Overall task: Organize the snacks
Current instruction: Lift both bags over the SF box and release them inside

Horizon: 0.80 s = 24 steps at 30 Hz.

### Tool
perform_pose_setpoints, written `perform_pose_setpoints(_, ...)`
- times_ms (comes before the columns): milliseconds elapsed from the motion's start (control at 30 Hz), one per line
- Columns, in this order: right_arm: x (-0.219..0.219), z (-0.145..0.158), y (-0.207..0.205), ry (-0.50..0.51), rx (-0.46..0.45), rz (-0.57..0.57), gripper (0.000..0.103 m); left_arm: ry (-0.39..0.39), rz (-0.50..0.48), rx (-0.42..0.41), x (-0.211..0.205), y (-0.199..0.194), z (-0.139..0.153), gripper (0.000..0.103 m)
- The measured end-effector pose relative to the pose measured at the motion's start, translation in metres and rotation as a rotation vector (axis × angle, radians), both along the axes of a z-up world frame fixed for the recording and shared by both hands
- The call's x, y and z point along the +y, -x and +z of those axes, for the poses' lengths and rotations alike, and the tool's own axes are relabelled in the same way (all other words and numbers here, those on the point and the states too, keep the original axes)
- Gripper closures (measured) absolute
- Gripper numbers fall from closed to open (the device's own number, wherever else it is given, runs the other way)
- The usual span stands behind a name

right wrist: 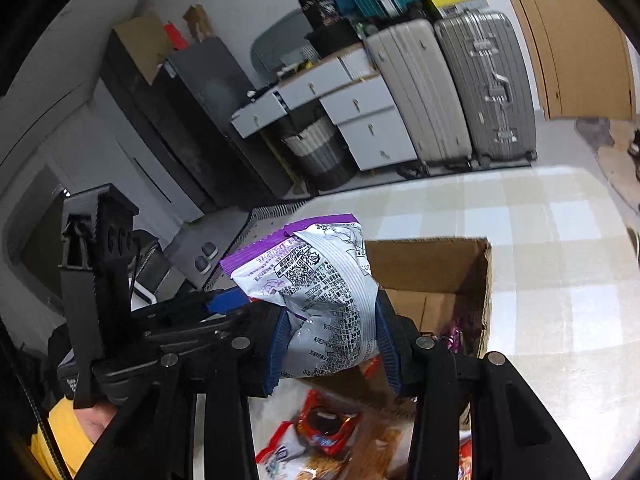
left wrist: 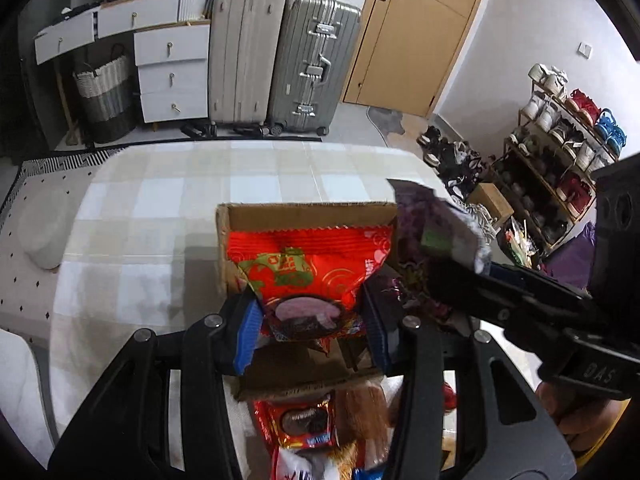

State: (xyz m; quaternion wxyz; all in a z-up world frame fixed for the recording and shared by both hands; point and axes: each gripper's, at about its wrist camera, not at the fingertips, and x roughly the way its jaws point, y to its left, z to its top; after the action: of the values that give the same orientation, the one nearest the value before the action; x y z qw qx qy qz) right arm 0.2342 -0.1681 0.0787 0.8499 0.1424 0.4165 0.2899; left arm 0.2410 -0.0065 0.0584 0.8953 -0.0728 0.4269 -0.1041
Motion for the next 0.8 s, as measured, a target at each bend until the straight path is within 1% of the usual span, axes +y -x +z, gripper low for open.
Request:
perform_pose_setpoints(133,-0.006,-0.023,-0.014,0.017,0.035,-0.011,0.063,0.006,-0.019,0.016,-0.005,-0.010,-0.019,0.061)
perform_pose_setpoints(233,-0.010,-0.036,-0.021,0.021,0.056,-0.016,0.063,-0.004,-0.018,0.037,-0.009,-0.020,-0.033,0.061)
perform_pose_setpoints(367,-0.012,-0.046,-0.024,0.019,0.074,-0.021,0.063,-0.010,-0.022,0.058,-0.009,-0.034,-0.052,0.061)
perform_pose_setpoints(567,-0.012,-0.058,-0.030,0.020,0.102,-0.028,0.063,-0.006,-0.013,0.085,-0.004,-0.043,-0.069,0.061)
perform_pose_setpoints(700,-0.009,-0.060,-0.029,0.040,0.107,-0.031,0.063,-0.005,-0.009,0.075,0.000,-0.038,-0.071,0.060)
perform_pose_setpoints(767,-0.007,-0.062,-0.029,0.042,0.117,-0.034,0.062,-0.010,-0.017,0.075,0.001,-0.038,-0.071,0.057)
perform_pose_setpoints(800,-0.007,-0.062,-0.029,0.040,0.119,-0.035,0.062,-0.007,-0.026,0.078,0.001,-0.035,-0.070,0.049)
